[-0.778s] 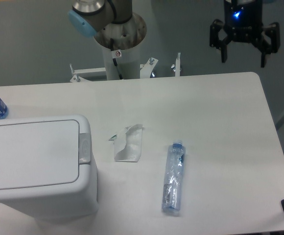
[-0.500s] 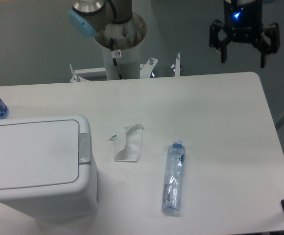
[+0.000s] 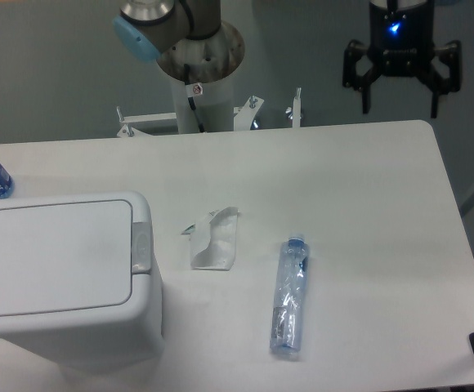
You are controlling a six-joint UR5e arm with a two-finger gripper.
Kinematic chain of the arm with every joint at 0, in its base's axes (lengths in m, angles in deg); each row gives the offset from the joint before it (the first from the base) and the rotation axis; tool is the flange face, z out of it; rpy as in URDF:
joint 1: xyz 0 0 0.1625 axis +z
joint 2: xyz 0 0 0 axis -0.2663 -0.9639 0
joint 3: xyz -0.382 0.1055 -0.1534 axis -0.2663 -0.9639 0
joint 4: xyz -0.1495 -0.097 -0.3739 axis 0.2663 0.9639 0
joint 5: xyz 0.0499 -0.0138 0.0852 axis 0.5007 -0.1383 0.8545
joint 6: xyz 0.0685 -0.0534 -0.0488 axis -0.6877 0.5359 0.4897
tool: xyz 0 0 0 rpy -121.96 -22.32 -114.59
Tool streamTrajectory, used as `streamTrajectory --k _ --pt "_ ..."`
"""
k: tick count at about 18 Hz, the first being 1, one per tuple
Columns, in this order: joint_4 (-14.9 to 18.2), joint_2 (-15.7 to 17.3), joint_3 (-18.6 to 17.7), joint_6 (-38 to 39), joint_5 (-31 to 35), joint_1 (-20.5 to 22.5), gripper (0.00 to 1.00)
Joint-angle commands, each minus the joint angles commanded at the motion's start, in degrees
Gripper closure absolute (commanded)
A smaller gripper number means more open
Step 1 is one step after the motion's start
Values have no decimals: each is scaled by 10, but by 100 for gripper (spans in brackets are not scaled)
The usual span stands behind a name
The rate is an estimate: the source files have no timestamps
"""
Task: Open the trash can
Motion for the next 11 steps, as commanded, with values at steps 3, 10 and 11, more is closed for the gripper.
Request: streamTrajectory --k 3,10,11 --pt "-4 -8 4 118 -13 -42 0" --pt "-6 -32 5 282 -77 -141 0" --pt "-8 -36 8 300 -88 -152 0"
